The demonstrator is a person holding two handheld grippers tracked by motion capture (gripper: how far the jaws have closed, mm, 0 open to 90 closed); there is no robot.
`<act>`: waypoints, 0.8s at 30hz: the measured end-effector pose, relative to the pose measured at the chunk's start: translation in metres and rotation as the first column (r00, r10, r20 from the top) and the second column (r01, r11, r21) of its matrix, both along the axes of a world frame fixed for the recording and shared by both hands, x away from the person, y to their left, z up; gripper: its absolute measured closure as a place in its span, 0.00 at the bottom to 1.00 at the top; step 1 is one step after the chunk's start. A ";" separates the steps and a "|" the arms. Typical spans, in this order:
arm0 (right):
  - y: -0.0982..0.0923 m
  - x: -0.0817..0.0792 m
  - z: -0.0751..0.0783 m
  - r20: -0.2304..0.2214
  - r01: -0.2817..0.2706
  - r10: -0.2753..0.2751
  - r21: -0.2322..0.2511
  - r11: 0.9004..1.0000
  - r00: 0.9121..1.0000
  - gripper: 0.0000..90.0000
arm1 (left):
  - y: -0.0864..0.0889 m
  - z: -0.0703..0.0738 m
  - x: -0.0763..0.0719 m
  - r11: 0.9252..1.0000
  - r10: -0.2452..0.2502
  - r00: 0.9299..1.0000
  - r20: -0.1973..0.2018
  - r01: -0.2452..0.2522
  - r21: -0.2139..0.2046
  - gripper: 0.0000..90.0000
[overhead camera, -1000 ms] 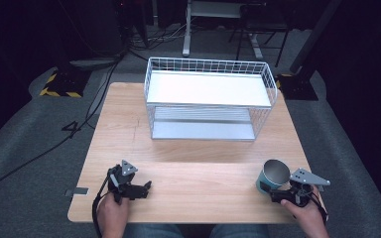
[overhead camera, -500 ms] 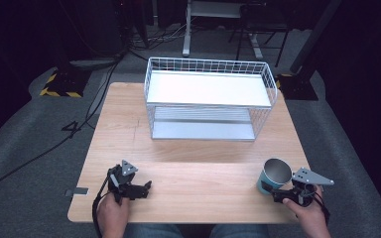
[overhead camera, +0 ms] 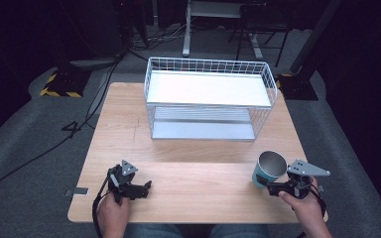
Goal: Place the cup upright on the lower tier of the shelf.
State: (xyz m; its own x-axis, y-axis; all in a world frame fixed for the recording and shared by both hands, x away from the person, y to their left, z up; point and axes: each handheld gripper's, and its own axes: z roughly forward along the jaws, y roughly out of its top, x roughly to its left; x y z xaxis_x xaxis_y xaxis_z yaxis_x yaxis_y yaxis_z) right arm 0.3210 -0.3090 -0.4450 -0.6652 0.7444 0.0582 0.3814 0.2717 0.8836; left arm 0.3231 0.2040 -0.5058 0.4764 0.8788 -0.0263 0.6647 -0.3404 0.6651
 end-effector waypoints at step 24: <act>0.046 0.047 0.024 0.012 -0.058 0.058 -0.002 0.998 0.998 0.20 | -0.003 0.000 0.001 1.000 0.029 1.000 0.000 -0.029 0.004 0.00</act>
State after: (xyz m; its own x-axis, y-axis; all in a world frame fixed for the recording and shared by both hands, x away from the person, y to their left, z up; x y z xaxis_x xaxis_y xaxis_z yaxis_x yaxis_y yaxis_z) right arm 0.3682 -0.2629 -0.4212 -0.7081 0.7045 0.0483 0.3538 0.2947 0.8877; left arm 0.3241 0.2013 -0.5059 0.4511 0.8922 -0.0230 0.6744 -0.3239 0.6636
